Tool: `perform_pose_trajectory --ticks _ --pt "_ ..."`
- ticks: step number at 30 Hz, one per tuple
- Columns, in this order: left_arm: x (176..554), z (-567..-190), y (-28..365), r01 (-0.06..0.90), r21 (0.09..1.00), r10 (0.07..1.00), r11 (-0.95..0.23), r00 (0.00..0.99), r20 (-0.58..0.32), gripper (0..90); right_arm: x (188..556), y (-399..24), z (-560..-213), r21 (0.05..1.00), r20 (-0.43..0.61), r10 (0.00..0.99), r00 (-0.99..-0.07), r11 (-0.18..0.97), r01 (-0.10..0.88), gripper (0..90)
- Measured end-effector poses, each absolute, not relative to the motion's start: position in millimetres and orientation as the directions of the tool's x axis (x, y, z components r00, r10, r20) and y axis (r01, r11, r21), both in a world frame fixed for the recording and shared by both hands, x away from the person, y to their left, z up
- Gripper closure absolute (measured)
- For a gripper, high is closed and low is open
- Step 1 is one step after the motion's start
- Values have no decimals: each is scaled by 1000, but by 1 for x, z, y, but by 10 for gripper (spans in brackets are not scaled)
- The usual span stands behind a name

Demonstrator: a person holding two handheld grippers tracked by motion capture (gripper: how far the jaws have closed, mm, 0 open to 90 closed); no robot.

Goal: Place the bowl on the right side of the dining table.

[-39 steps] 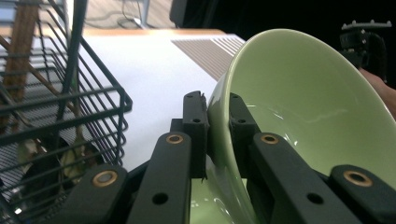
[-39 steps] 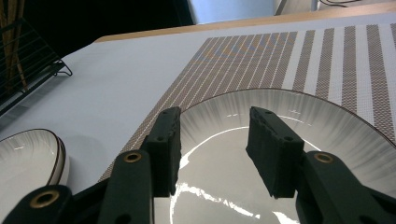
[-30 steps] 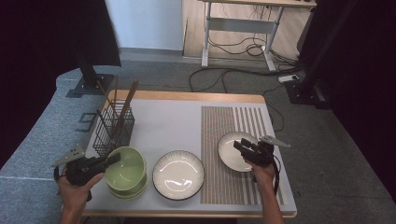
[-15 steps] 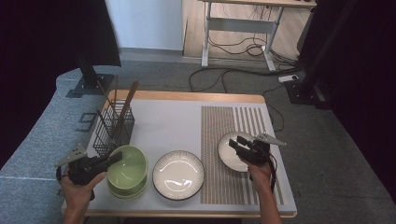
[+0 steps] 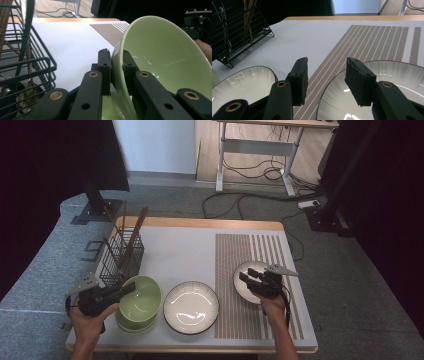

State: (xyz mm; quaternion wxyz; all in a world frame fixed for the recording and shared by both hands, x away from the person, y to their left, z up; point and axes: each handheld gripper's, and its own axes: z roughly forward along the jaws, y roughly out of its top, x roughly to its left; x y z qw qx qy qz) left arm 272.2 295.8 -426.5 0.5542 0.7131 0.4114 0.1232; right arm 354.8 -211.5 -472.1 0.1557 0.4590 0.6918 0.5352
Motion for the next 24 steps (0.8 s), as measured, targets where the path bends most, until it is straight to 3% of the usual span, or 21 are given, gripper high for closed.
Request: perform_pose_trajectory --ticks 24 --pt "282 -414 261 436 892 710 -115 665 -233 816 352 -213 -465 891 275 806 -525 -9 454 526"
